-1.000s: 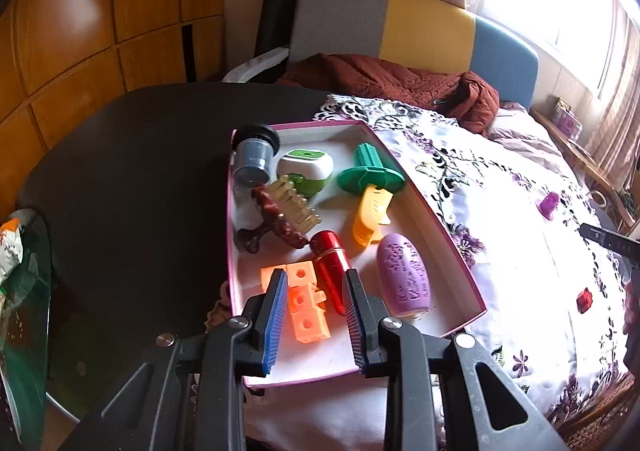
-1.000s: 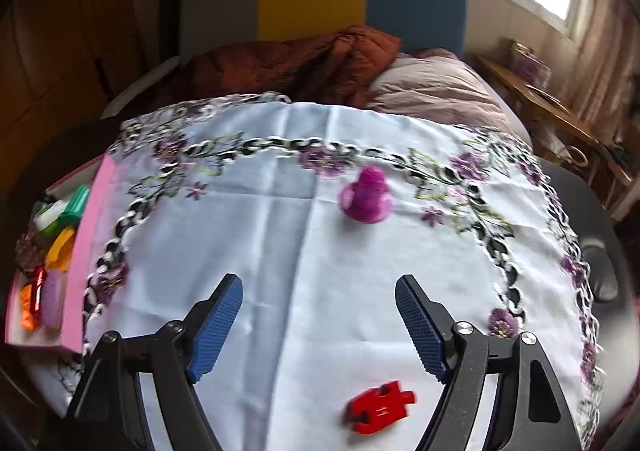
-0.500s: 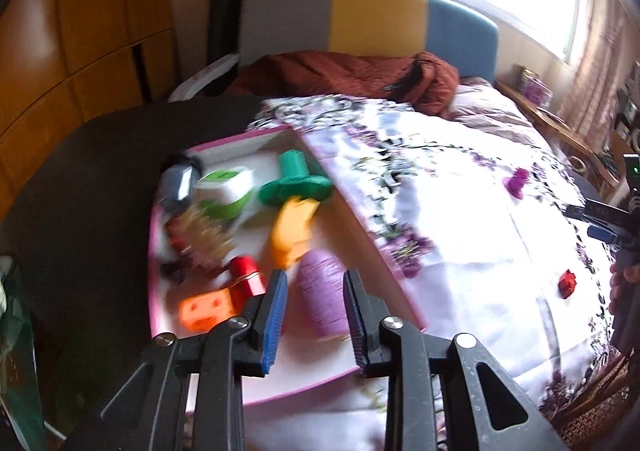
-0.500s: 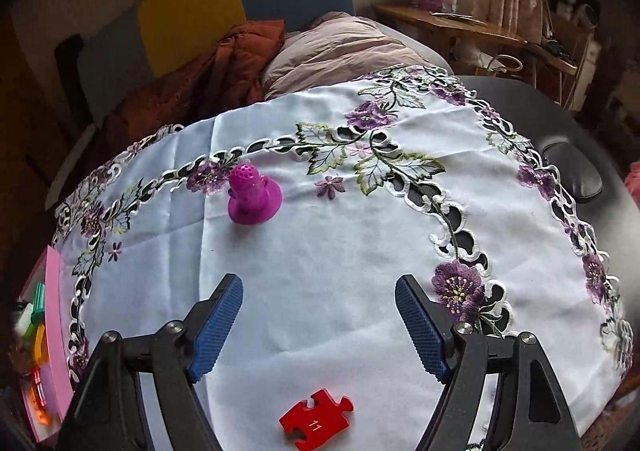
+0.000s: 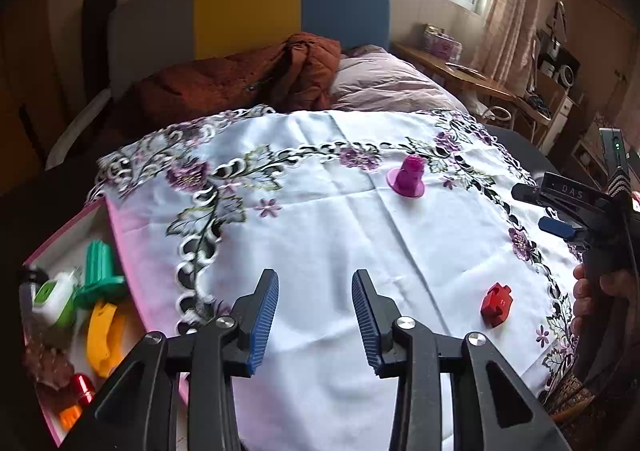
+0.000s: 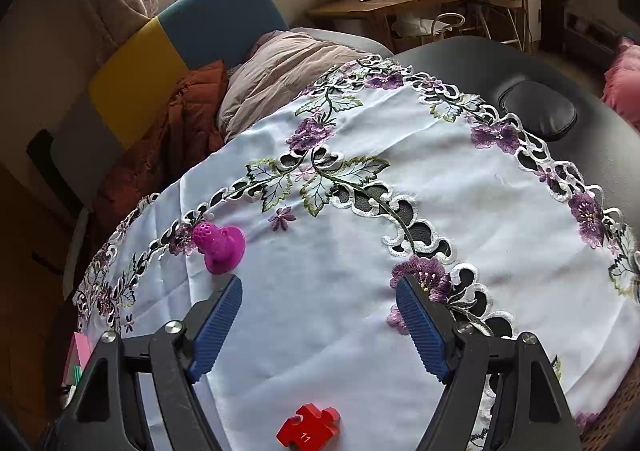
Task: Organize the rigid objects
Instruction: 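Grasp the magenta suction-cup toy with the left tool, then lift the magenta toy with the left tool while the right tool grasps the red puzzle piece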
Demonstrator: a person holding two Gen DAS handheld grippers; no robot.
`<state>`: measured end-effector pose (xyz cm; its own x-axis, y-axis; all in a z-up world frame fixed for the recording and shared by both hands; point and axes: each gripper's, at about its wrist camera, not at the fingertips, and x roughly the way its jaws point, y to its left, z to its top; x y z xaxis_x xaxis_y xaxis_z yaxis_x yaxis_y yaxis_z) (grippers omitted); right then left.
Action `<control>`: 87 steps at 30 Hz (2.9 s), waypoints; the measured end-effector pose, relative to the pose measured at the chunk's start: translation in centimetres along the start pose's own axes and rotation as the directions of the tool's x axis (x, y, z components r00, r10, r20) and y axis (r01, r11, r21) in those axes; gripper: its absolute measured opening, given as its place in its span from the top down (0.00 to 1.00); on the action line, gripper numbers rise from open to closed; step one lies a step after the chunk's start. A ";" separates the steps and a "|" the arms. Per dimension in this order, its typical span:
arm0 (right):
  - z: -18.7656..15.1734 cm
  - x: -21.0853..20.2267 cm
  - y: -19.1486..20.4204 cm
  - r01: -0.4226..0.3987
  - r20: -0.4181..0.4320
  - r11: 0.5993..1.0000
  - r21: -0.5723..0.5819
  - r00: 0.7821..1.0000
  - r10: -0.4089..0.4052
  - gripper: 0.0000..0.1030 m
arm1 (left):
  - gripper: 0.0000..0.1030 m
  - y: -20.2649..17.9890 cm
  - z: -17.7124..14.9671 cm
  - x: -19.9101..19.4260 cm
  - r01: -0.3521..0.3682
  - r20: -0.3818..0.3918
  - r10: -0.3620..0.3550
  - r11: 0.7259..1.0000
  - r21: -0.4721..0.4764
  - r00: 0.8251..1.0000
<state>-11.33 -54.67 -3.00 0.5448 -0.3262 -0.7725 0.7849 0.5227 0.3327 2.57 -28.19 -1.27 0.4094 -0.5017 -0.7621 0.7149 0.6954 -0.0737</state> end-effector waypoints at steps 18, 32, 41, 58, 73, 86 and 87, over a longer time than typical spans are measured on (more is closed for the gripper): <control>0.4 0.8 -1.1 -0.053 -0.047 0.996 0.071 0.997 0.056 0.20 | 0.55 -9.5 9.2 13.3 0.165 -0.076 -0.155 0.972 0.164 0.985; 0.3 1.6 -1.2 -0.055 -0.080 0.996 0.075 0.995 0.061 0.19 | 0.69 -8.6 10.0 18.1 0.171 -0.099 -0.163 0.982 0.085 0.982; -0.2 2.6 -0.7 -0.052 -0.147 0.997 0.050 0.987 0.059 0.19 | 0.69 -3.9 5.7 10.9 0.094 -0.059 -0.094 0.996 -0.005 0.994; -3.1 5.5 1.7 -0.012 -0.322 0.991 -0.131 0.946 -0.031 0.18 | 0.69 -0.8 -3.8 1.2 0.072 -0.028 -0.072 0.997 -0.021 0.997; -7.1 2.8 3.2 -0.011 -0.378 0.951 -0.308 0.919 -0.112 0.18 | 0.69 1.2 -6.4 -2.6 0.094 0.022 -0.093 0.994 -0.058 0.995; -8.7 2.5 10.5 -0.198 -0.311 0.819 -0.538 0.950 0.025 0.54 | 0.69 4.0 -7.2 -6.0 0.072 0.099 -0.060 0.990 -0.120 0.993; -8.9 2.9 11.4 -0.207 -0.308 0.802 -0.560 0.951 0.031 0.54 | 0.69 4.4 -7.2 -6.3 0.063 0.102 -0.049 0.989 -0.131 0.994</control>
<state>-3.42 -42.63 -6.26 0.4512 -0.0514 -0.8909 0.3511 0.9280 0.1242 -0.97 -18.29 -1.47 0.4293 -0.5854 -0.6877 0.6585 0.7240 -0.2052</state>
